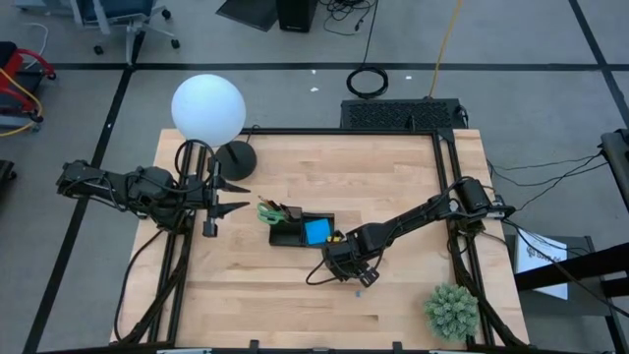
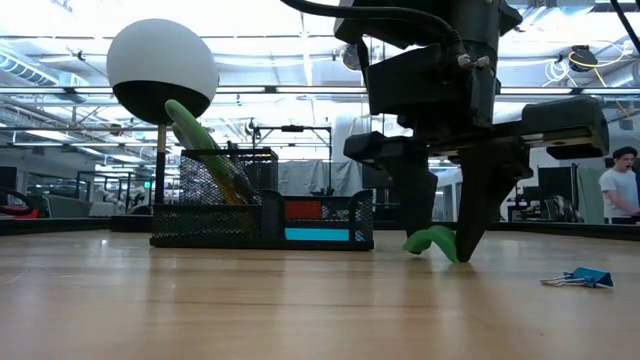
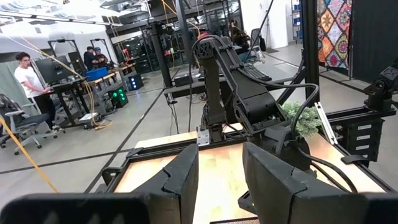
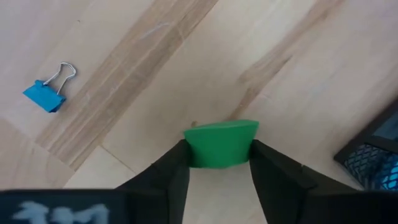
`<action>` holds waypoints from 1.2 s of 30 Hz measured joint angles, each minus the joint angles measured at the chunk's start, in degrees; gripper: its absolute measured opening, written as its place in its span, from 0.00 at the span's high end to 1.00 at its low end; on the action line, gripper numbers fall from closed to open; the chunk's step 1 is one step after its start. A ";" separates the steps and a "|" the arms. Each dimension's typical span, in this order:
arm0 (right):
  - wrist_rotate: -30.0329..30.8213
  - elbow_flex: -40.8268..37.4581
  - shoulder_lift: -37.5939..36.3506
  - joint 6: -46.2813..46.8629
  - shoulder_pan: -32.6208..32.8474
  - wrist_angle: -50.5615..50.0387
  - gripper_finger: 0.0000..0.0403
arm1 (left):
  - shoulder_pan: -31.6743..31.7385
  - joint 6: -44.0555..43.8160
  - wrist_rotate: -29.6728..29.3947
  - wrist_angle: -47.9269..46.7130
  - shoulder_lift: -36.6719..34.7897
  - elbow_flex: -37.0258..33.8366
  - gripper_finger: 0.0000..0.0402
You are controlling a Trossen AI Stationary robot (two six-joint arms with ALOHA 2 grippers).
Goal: Pick and place office supplies into organizer
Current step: Put the green eraser into the black desk organizer
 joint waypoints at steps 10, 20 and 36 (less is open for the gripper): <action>-0.02 -0.03 0.05 0.04 -0.01 1.48 0.81 | 0.00 -0.02 0.00 0.00 0.00 0.00 0.67; -1.23 -0.04 0.11 0.44 -0.09 4.63 0.92 | 0.02 -0.11 0.00 0.00 0.00 0.00 0.67; -1.34 -0.02 0.11 2.67 -1.64 5.62 0.91 | 0.02 0.04 0.00 0.00 0.00 0.00 0.67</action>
